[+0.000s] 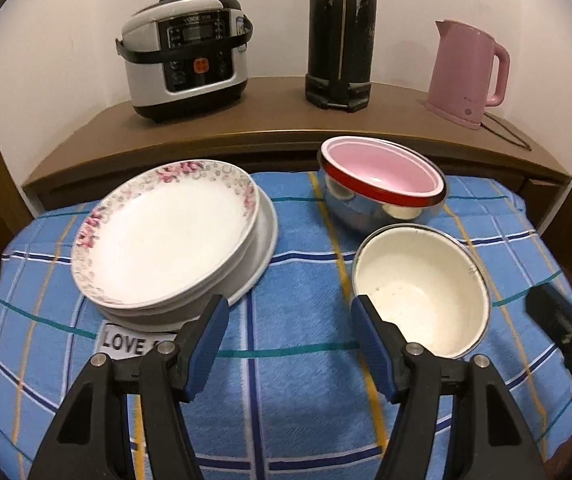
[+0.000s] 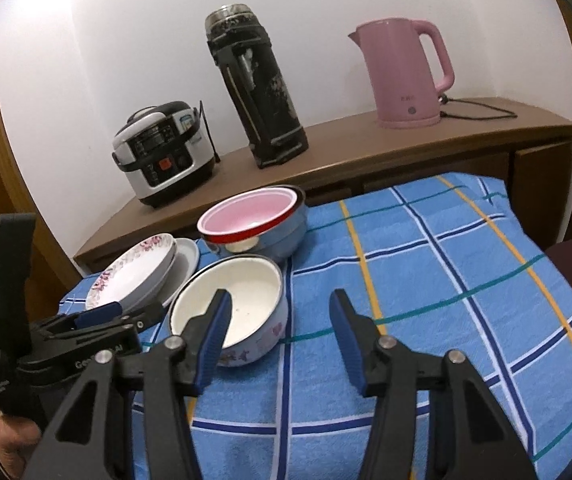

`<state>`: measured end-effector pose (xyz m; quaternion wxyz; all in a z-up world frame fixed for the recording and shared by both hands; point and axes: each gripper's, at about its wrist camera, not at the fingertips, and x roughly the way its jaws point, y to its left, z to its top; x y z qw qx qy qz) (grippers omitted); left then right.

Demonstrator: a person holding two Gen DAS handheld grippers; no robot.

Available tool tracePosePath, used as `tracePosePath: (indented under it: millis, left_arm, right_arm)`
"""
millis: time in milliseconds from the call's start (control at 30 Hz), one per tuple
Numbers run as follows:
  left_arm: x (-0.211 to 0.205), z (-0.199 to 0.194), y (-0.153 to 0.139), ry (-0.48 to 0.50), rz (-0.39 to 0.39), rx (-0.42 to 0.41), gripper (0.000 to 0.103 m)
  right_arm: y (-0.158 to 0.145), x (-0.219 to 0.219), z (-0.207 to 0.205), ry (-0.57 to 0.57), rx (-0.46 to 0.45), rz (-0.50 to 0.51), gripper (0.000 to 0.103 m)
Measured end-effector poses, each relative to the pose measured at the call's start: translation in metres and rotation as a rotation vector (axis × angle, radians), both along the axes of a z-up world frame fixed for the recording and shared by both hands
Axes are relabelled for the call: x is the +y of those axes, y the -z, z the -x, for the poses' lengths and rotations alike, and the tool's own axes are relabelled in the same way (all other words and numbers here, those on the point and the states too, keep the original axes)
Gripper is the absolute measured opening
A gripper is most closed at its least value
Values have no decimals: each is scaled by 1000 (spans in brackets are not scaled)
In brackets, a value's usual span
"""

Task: Organize plates and bowls
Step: 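Move the left gripper to the rim of the white enamel bowl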

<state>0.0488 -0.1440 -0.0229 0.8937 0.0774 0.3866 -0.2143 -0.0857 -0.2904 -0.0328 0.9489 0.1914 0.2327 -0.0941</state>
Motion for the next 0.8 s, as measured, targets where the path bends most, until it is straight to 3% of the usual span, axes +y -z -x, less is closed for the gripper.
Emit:
tracePosePath:
  millis: [33,200,567,667,800]
  left_arm:
    - [0,-2,-1,5,12,5,66]
    - [-5,-10,0,26,45,30,66]
    - [-24,-9,6,77,24,15,65]
    - [-27,-11,8,80,6,18,52]
    - [-30,-15,13,75,-5,27,50]
  right_arm:
    - [0,1,-2,-4,7,-1,36]
    - [5,-1,-13,-24,31,-27,28]
    - [16,-3,-28,-26,81,-58,28]
    - [20,-4,-33,-16,107,-71,28]
    - [24,-5,-37,-19,110,-96,27]
